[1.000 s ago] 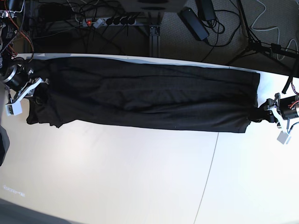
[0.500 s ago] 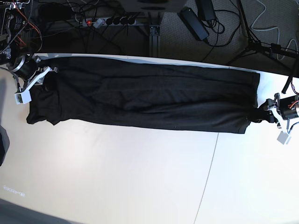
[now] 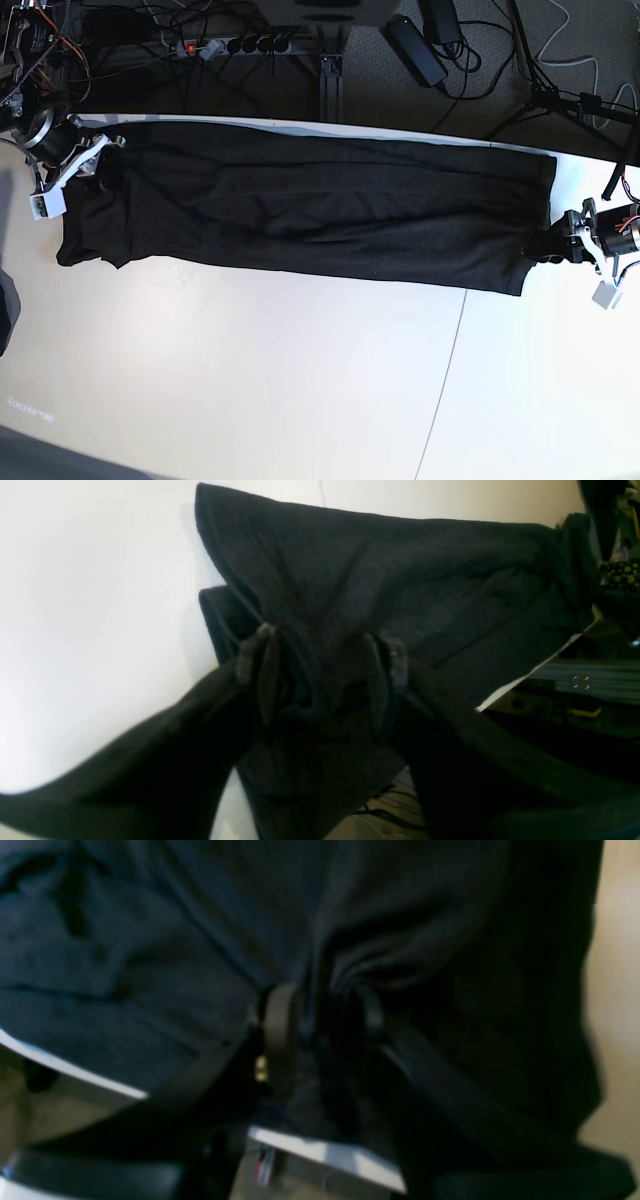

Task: Fold the T-shirt properly
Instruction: 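Lower the folded hem onto the shirt and hold the corners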

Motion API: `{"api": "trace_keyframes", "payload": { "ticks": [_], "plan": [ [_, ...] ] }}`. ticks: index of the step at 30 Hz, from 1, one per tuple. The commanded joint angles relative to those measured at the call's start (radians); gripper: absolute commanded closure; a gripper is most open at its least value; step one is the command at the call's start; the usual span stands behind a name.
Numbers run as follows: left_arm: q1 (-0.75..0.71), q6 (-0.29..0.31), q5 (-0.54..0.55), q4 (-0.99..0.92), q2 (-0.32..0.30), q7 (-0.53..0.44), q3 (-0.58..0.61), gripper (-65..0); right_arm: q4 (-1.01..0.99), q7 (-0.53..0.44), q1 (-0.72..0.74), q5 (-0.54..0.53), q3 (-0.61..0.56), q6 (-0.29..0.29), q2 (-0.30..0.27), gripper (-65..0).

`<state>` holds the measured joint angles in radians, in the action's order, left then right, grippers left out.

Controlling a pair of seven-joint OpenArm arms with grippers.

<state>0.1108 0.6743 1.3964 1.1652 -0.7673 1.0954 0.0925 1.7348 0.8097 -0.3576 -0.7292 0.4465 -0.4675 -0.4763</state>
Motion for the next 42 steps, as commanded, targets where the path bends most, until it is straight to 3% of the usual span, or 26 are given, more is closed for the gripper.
{"api": "trace_keyframes", "payload": {
  "ticks": [1,3,7,12,14,19,27,35,42],
  "plan": [
    [0.016,0.024,-0.003,0.013,-0.026,-0.026,-0.013,-30.6,0.034,-0.026,0.003,-0.029,0.022,-0.061,-0.019,-16.4],
    [0.016,0.024,-0.046,0.013,-0.026,-0.049,-0.036,-30.8,0.072,-0.027,0.003,-0.045,0.039,-0.061,-0.019,-10.9],
    [0.016,0.024,-0.079,0.013,-0.025,-0.052,-0.134,-38.3,0.091,-0.028,0.022,-0.045,0.055,-0.061,-0.019,-0.4],
    [-0.036,0.024,-0.092,0.005,-0.027,-0.059,-0.201,-38.5,0.074,-0.109,0.034,0.01,0.053,-0.061,-0.019,0.0],
    [-0.074,0.024,-0.093,-0.01,-0.023,-0.097,-0.2,-38.5,0.041,-0.159,0.039,0.041,0.052,-0.06,-0.019,0.0],
    [-0.114,0.024,-0.121,-0.091,0.012,-0.209,-0.201,-38.5,-0.08,-0.166,0.103,0.04,0.032,-0.061,-0.019,0.0],
    [-0.114,0.024,0.025,-0.117,0.069,-0.04,-0.2,-38.5,-0.146,-0.161,0.135,0.023,-0.019,-0.061,-0.019,0.0],
    [-0.113,0.024,0.087,-0.117,0.066,-0.027,-0.243,-38.5,-0.146,-0.146,0.135,0.022,-0.02,-0.061,-0.019,0.0],
    [-0.114,0.024,0.087,-0.117,0.07,0.054,-0.257,-38.5,-0.146,-0.139,0.135,0.022,-0.02,-0.061,-0.019,0.0]
  ]
}}
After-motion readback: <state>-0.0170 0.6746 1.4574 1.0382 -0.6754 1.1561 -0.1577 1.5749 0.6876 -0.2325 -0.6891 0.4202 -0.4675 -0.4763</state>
